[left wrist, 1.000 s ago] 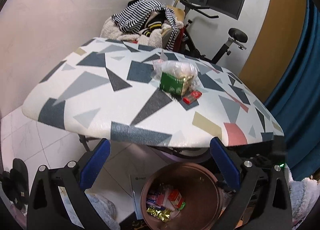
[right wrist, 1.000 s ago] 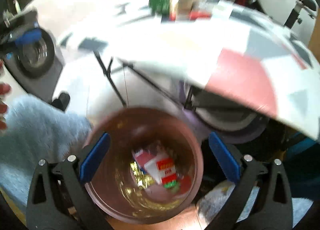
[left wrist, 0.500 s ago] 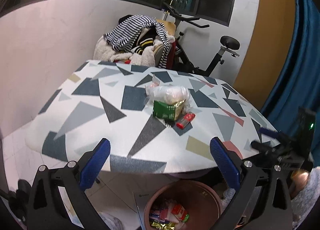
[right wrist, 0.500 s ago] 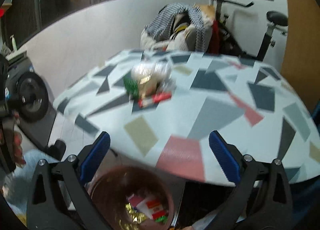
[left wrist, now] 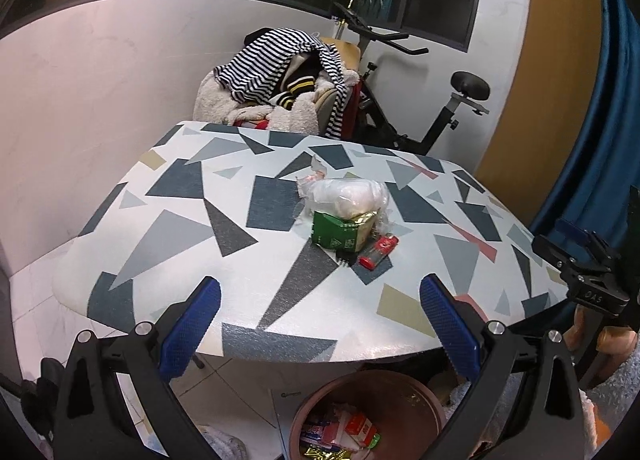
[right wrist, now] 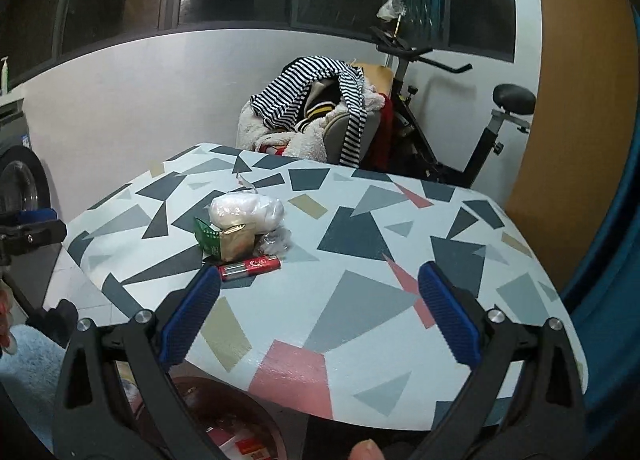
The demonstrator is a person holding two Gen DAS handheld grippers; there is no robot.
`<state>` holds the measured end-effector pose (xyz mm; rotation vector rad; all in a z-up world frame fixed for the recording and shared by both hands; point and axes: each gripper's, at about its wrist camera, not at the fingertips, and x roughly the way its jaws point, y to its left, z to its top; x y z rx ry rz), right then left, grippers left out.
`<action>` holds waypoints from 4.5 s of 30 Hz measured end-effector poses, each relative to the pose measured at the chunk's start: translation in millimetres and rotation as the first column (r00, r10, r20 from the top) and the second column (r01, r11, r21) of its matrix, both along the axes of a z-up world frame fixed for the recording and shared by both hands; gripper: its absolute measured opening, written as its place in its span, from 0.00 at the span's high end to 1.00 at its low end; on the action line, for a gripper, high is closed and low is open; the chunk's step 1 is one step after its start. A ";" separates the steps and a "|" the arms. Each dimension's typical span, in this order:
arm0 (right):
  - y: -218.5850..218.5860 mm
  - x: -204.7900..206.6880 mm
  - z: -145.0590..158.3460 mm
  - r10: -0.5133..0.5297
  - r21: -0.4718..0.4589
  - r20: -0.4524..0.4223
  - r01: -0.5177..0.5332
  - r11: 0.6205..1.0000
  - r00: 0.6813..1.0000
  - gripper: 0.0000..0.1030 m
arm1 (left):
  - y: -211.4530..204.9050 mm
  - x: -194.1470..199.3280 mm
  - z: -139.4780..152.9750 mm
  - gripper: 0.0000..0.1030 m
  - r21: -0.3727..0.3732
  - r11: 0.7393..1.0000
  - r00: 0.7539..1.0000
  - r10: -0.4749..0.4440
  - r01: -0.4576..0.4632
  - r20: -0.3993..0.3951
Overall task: Collect trash
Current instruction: 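Move the right tool back to the table and grasp the red lighter, then grasp the green snack wrapper with the left tool while the right tool holds the lighter, then drop the green wrapper and red lighter into the bin with both tools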
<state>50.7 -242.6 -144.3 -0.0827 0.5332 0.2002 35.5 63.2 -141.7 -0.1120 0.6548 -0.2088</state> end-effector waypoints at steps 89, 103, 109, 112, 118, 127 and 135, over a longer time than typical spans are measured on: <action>6.0 100.8 -93.2 0.058 0.019 -0.390 -0.055 0.998 0.919 0.18 | 10.2 191.7 -120.8 0.85 -0.609 0.694 0.867 0.045 -0.384 -0.496; -11.5 80.4 -70.4 0.023 0.086 -0.346 0.008 0.996 0.938 0.18 | -41.7 153.2 -7.1 0.91 -0.257 0.964 0.982 -0.111 0.070 -0.151; -12.5 63.1 -58.4 0.023 0.102 -0.328 0.011 0.995 0.944 0.18 | -54.7 107.7 3.6 0.91 -0.154 0.971 0.976 -0.198 0.183 -0.091; -11.8 45.5 -50.3 0.034 0.107 -0.300 -0.002 0.994 0.953 0.18 | -58.5 77.3 1.0 0.91 -0.118 0.964 0.967 -0.246 0.236 -0.070; -11.5 17.2 -50.0 0.051 0.109 -0.288 -0.020 0.994 0.956 0.18 | -73.1 6.1 -28.4 0.91 -0.031 0.936 0.935 -0.351 0.350 -0.055; -5.6 -12.3 -61.2 0.067 0.105 -0.313 -0.035 0.994 0.948 0.18 | -91.0 -37.8 -109.5 0.91 -0.073 0.914 0.889 -0.406 0.399 -0.214; -4.2 -21.5 -79.1 0.066 0.101 -0.348 -0.032 0.994 0.935 0.18 | -96.3 -34.8 -145.0 0.73 -0.095 0.908 0.859 -0.417 0.408 -0.298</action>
